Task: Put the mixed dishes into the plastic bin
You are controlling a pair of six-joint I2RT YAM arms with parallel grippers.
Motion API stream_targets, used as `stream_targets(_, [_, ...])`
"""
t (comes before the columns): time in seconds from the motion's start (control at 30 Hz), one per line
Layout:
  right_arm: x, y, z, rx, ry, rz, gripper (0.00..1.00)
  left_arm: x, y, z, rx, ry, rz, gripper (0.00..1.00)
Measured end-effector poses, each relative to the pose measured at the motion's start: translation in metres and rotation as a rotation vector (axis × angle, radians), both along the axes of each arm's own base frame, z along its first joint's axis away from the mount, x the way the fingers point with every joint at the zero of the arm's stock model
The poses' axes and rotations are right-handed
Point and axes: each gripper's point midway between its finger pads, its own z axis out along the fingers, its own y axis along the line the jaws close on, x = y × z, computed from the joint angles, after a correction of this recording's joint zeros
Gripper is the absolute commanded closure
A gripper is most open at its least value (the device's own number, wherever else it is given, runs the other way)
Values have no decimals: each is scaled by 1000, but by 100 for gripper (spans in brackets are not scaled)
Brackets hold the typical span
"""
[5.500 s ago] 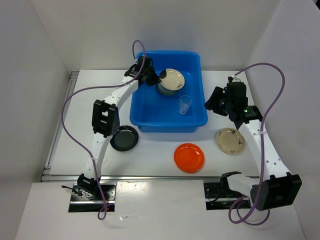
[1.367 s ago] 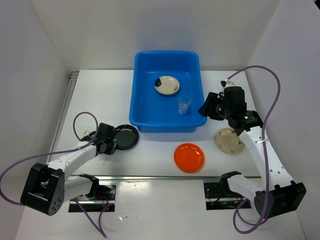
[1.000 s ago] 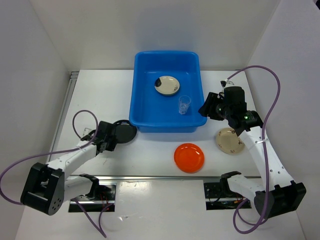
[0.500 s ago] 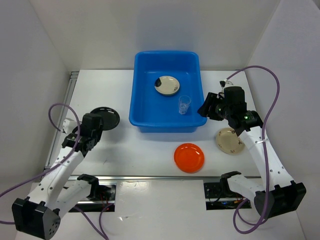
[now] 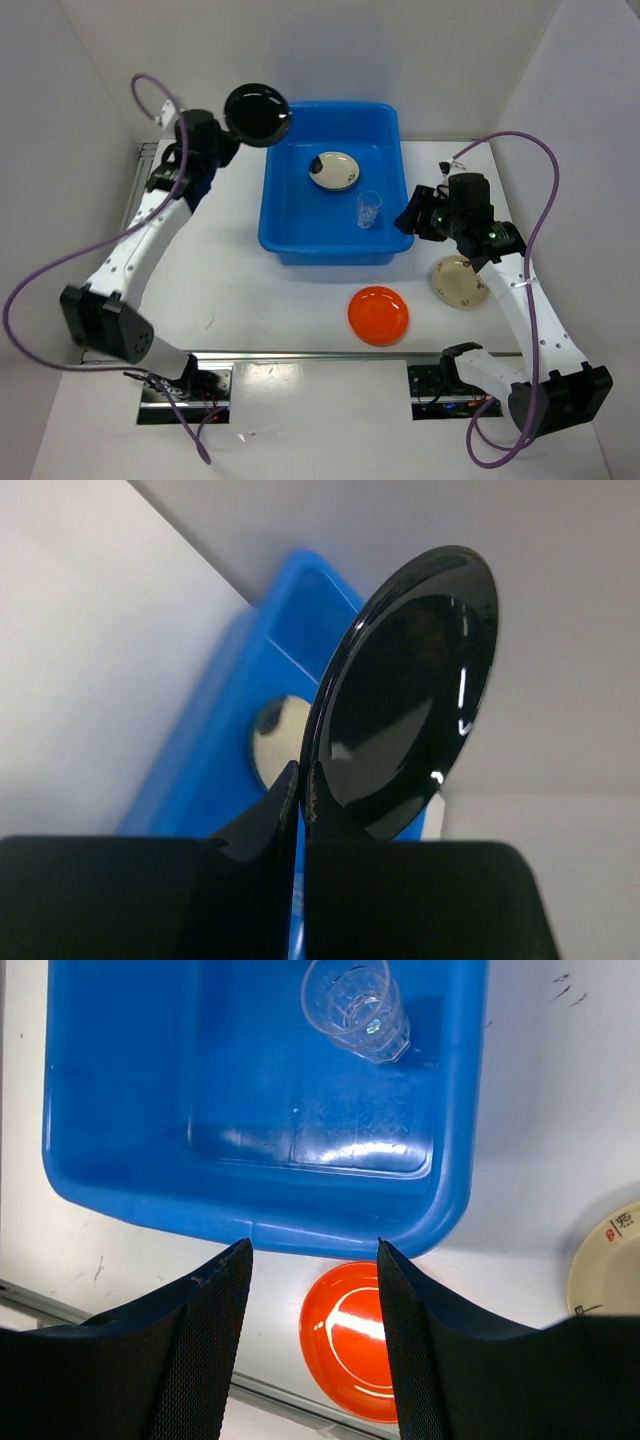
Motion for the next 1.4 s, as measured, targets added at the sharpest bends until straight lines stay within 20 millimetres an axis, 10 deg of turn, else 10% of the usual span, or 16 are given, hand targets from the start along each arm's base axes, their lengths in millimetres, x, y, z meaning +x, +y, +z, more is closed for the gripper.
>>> stream_targets(0.3, [1,-2,-1,-9,0,-9,41,92,-133,-51,-6,96,-351,100])
stream_targets(0.47, [2,-3,-3,-14,4,-15,41,122,-175,-94,-15,153,-437,100])
stream_targets(1.03, [5,-8,-6,-34,12,-45,41,138,-186,-243,0,427,-415,100])
stream_targets(1.4, [3,-10,-7,-35,20,-57,41,148,-190,-236,-26,403,-396,41])
